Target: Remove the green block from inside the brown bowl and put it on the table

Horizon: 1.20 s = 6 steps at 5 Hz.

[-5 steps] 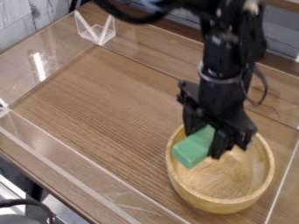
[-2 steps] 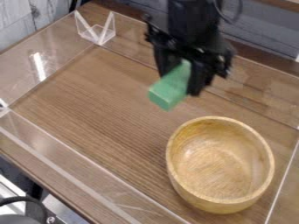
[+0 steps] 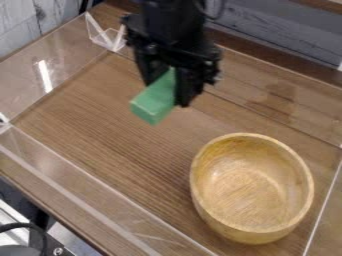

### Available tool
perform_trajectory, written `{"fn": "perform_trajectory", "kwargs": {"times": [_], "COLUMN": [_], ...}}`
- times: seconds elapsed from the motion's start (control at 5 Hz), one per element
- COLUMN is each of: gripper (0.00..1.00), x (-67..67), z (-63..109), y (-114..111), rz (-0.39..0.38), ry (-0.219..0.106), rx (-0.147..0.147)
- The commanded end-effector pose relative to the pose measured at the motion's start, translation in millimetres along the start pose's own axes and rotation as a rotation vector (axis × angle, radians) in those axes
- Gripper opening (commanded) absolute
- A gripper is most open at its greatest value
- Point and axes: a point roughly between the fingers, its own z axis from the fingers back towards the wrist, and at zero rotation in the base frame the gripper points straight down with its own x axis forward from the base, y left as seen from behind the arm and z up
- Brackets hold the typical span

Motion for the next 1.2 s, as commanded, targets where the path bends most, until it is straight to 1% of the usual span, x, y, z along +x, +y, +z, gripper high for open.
{"fn": "perform_trajectory", "kwargs": {"times": [0.0,0.6,1.0], "gripper": [0.0,0.0,0.0], "x": [-3.6,-13.4,-17.8], "z": [5.9,-2.8,-6.8], "y": [1,0,-5], "rz": [0.005,0.006,0.0], "ry": [-0.045,-0.042,-0.036], "rx": [0.004,0.01,0.006]}}
